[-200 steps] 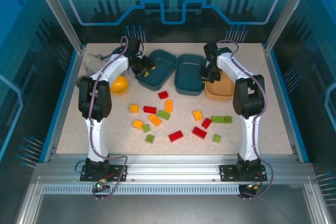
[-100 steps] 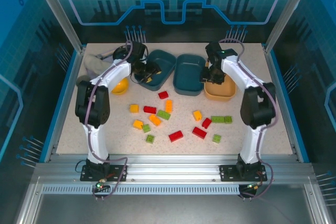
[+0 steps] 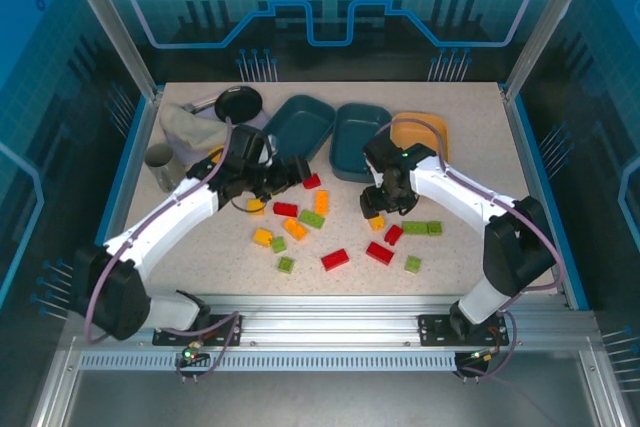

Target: Sort the legos into containers by color

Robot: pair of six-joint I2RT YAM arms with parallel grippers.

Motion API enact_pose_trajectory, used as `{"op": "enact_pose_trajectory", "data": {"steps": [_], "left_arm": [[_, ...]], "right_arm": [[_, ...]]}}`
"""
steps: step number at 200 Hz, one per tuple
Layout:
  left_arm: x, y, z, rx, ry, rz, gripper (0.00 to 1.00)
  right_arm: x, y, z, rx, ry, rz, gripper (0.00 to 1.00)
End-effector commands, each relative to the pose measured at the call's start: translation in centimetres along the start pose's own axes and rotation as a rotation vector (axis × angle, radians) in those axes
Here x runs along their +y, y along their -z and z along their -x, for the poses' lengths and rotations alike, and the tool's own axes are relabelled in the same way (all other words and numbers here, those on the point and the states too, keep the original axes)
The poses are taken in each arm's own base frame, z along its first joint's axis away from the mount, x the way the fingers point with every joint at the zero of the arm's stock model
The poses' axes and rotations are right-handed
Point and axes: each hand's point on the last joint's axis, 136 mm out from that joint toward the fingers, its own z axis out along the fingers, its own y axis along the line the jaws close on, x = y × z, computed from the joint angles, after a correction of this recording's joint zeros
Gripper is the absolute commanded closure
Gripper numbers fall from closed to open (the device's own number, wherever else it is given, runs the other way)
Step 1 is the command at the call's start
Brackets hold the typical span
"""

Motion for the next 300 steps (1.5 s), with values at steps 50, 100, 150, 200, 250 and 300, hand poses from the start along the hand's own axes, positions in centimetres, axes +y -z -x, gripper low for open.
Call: {"op": "enact_pose_trajectory", "data": {"steps": [50, 100, 150, 200, 250, 300], "left_arm": [[3.3, 1.7, -4.2, 0.026, -0.011, 0.028, 0.17], [3.7, 1.6, -4.8, 0.037, -0.009, 0.033, 0.18], [3.5, 1.4, -5.0, 0.054, -0.022, 0.034, 0.18], [2.9, 1.6, -5.2, 0.063, -0.062, 0.006, 0.18], [2.9, 2.1, -5.6, 0.077, -0.092, 0.007, 0.17], [2.7, 2.1, -5.5, 0.077, -0.107, 0.001, 0.18]], "right_arm": [[-0.6, -1.9, -2.5, 0.079, 0.002, -0.044, 0.29], [-1.9, -2.6, -5.4, 0.139, -0.051, -0.080, 0.29], [-2.0, -3.0, -5.9, 0.176, -0.321, 0.043, 0.30], [-2.4, -4.3, -5.9, 0.173, -0.564, 0.154, 0.34], [-2.0, -4.8, -5.9, 0.178, -0.637, 0.165, 0.34], [-2.7, -5.7, -6.5, 0.198, -0.674, 0.124, 0.39]]}}
